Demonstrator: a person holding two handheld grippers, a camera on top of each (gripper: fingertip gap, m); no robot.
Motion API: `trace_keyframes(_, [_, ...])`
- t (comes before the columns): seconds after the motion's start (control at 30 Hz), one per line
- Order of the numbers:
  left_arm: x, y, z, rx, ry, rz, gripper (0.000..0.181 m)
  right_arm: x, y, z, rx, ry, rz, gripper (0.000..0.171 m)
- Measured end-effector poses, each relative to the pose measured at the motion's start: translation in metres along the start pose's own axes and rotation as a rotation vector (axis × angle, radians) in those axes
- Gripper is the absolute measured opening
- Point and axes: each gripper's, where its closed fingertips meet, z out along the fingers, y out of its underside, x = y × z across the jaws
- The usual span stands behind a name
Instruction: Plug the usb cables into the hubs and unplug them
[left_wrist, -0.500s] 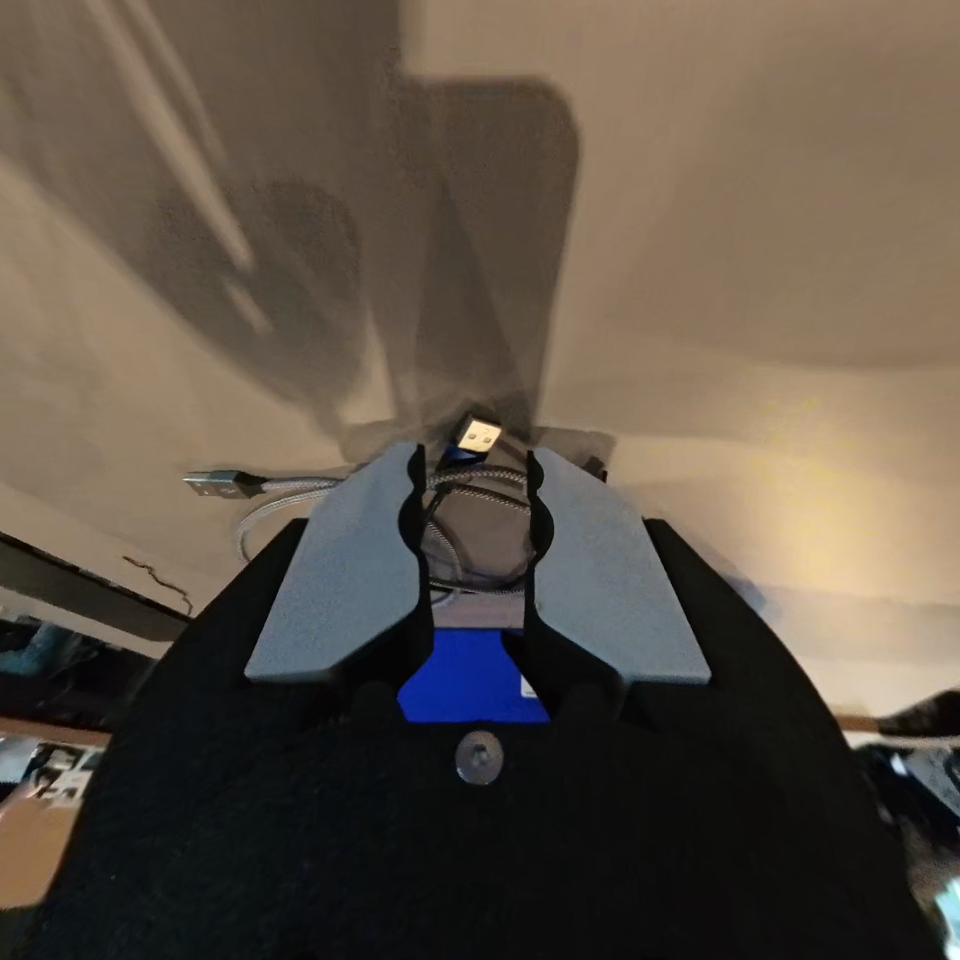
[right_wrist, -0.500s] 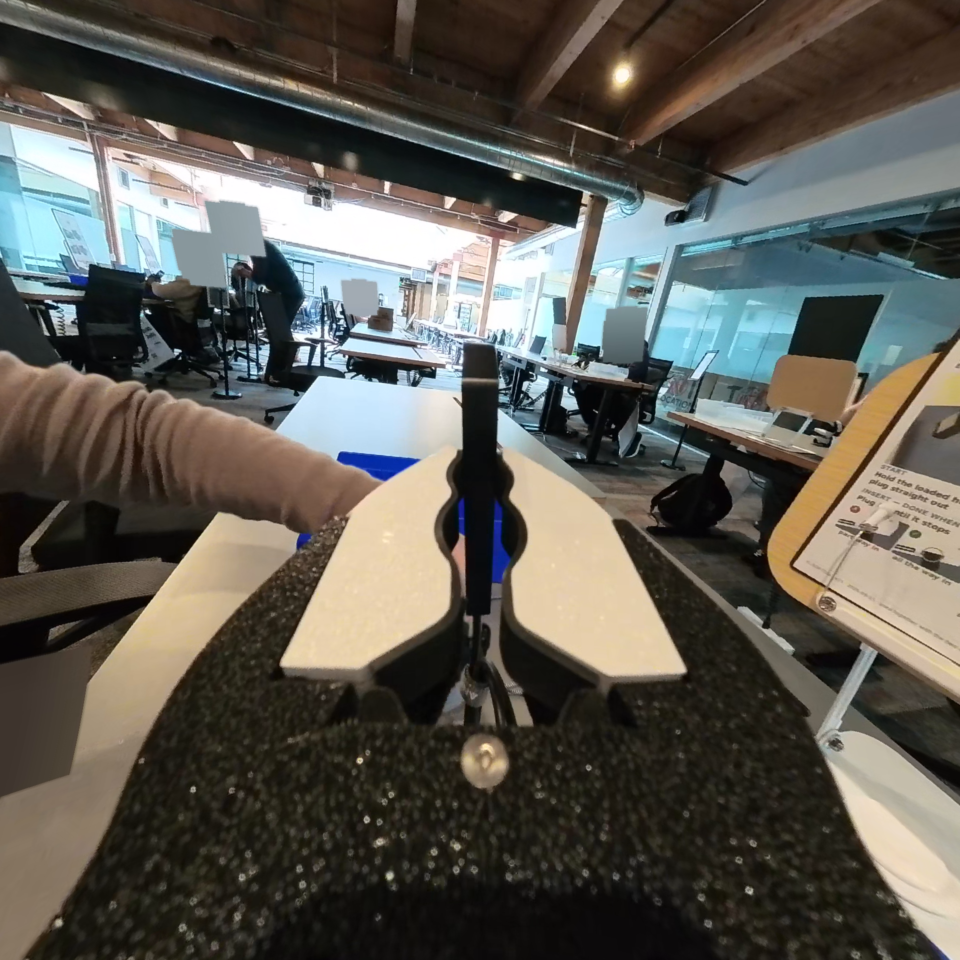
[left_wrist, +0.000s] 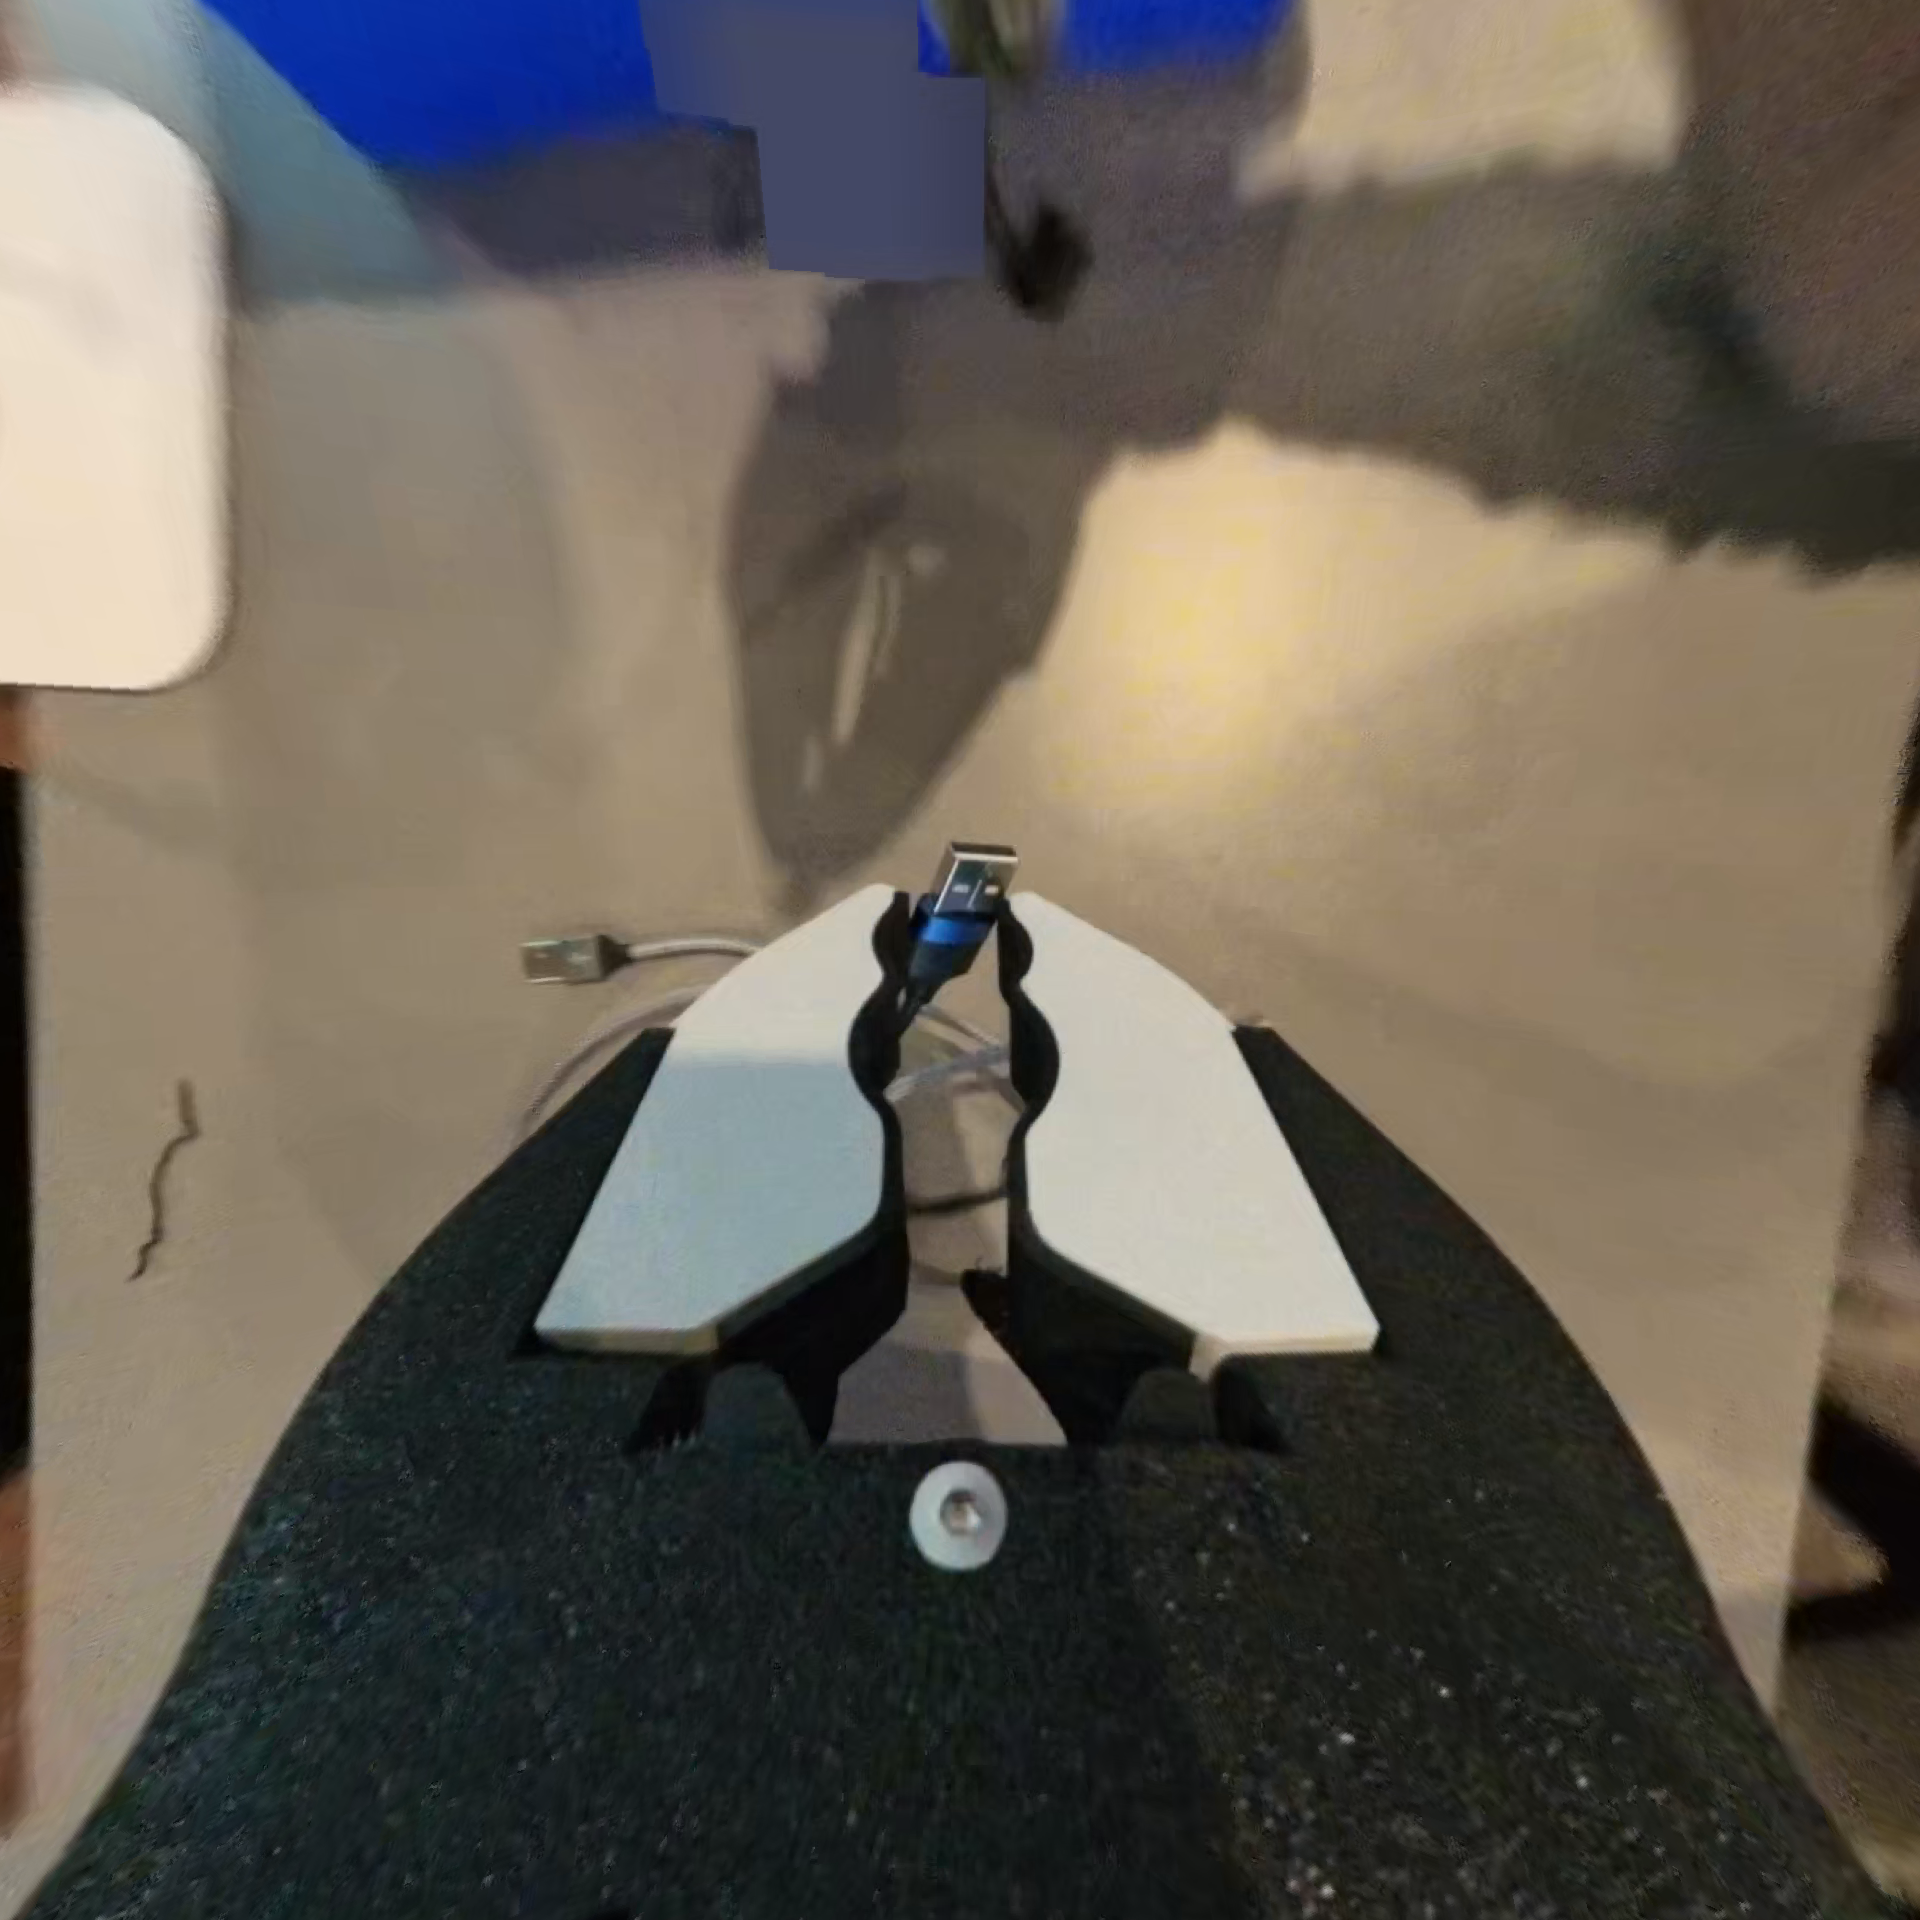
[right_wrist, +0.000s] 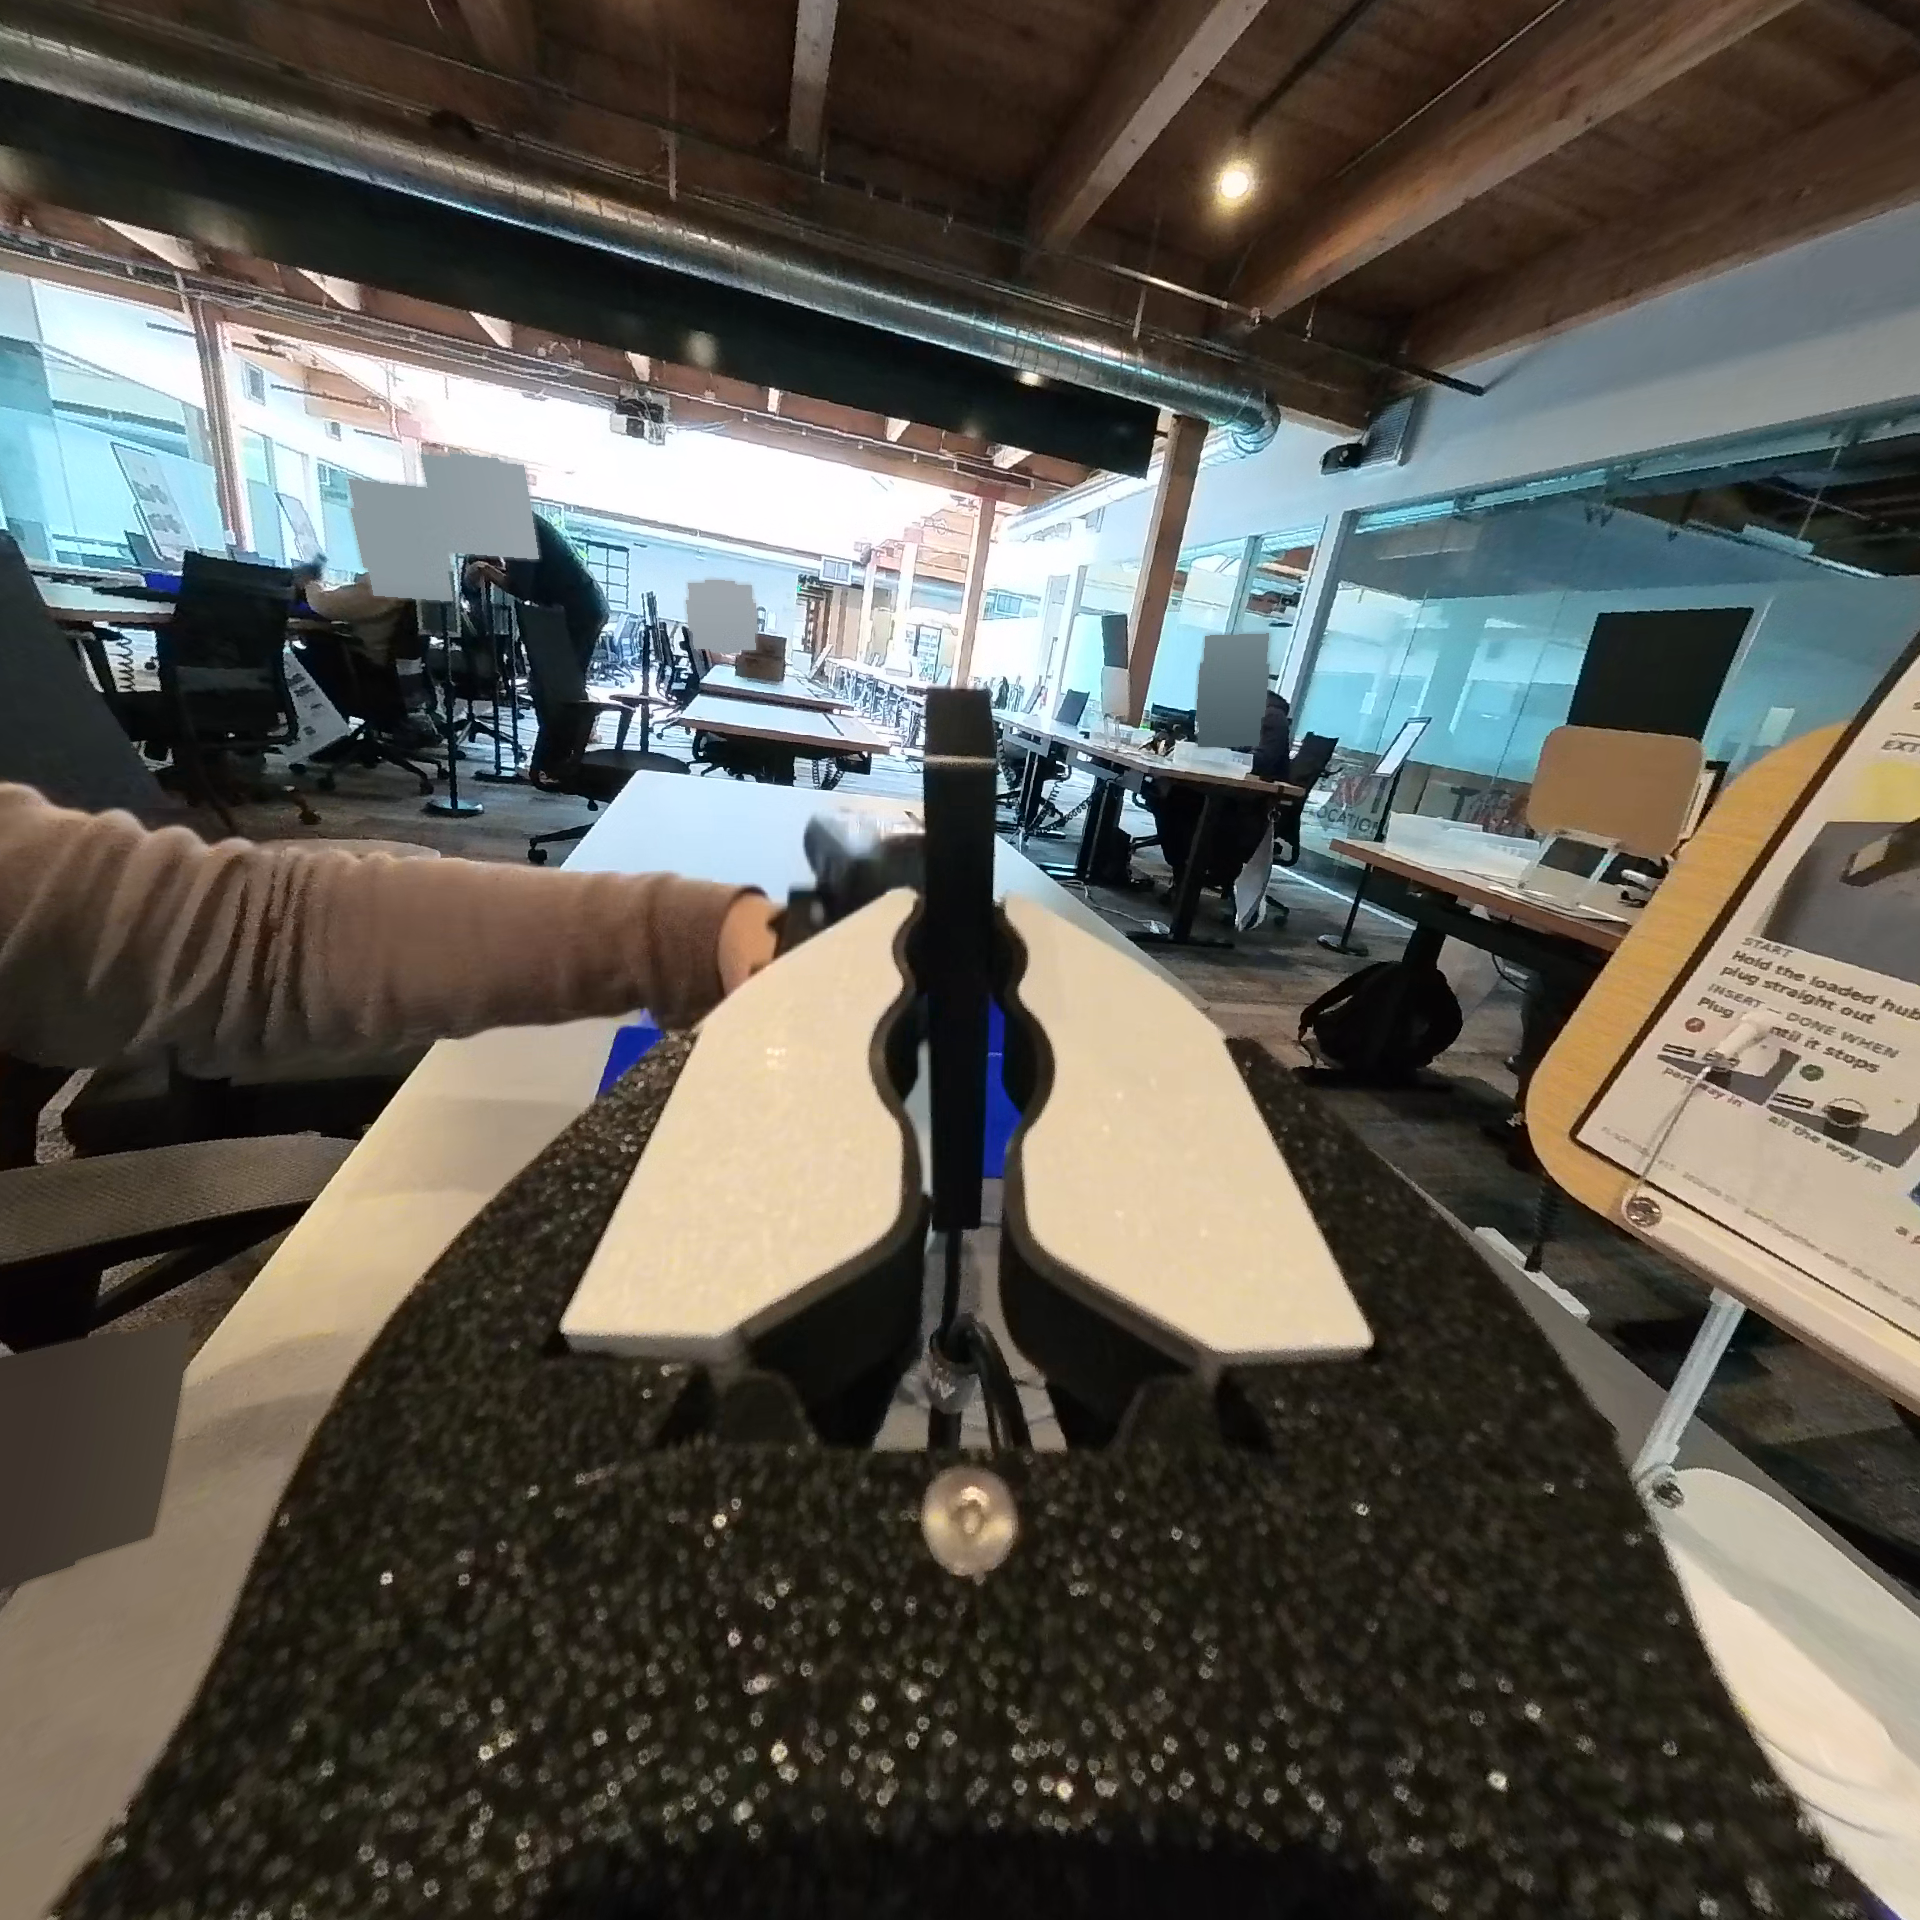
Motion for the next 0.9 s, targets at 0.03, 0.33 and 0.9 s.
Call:
trace_keyframes(0.03, [-0.007,-0.007,-0.018,0.098,-0.03,-0.043,0.015,0.0,0.0,0.0,-0.001,0.0,0.001,0.01])
trace_keyframes(0.33, [-0.019,-0.029,-0.148,0.784,-0.112,-0.224,0.015,-0.001,0.003,0.006,-0.019,-0.009,0.0,0.009])
trace_keyframes(0.9, [0.001,0.061,-0.349,0.793,-1.054,-0.481,0.016,-0.007,0.008,0.018,-0.046,-0.038,-0.006,0.01])
